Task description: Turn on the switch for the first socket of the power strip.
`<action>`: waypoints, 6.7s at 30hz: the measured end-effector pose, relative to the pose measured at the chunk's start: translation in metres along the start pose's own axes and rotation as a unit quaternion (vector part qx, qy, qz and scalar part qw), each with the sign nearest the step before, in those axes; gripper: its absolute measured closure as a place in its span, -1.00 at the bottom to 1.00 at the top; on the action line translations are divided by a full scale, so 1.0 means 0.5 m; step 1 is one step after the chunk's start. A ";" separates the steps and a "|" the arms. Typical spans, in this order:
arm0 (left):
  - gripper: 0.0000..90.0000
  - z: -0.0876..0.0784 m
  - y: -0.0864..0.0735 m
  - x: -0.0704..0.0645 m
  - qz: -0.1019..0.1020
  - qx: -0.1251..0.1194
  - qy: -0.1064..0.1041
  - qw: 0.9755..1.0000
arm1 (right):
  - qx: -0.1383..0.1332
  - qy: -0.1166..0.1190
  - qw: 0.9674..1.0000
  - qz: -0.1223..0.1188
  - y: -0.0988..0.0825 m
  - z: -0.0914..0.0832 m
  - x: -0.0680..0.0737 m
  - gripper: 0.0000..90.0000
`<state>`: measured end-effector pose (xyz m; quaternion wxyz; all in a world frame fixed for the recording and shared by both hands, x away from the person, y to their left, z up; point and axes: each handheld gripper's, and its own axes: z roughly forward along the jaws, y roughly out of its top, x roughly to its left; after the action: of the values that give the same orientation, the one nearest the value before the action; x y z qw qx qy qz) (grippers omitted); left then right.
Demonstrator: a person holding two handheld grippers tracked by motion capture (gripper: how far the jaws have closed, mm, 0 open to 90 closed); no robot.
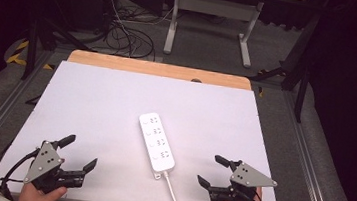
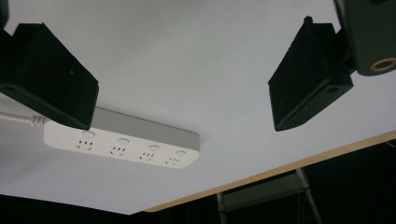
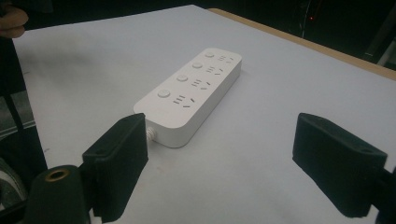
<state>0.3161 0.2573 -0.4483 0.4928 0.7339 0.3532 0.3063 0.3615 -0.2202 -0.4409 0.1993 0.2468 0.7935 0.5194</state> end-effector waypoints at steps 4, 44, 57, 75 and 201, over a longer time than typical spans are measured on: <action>-0.80 0.000 0.000 -0.002 -0.003 -0.002 0.001 1.000 | 0.000 0.001 1.000 0.001 0.000 0.000 0.000 -0.58; -0.77 -0.002 0.001 -0.005 0.006 0.004 0.011 1.000 | 0.008 0.028 0.999 -0.017 0.097 0.052 0.007 -0.43; -0.77 -0.001 0.001 -0.005 0.008 0.004 0.009 1.000 | 0.006 0.056 0.998 -0.026 0.140 0.102 0.022 -0.42; -0.77 -0.001 0.001 -0.004 0.009 0.004 0.011 1.000 | 0.008 0.082 0.996 -0.030 0.171 0.161 0.049 -0.41; -0.77 0.001 -0.001 -0.004 0.014 0.011 0.011 1.000 | 0.260 0.069 0.963 -0.019 0.128 0.334 0.079 1.00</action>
<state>0.3155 0.2556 -0.4493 0.4764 0.7408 0.3514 0.3173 0.4372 -0.0536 -0.4476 0.0826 0.2388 0.9176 0.3068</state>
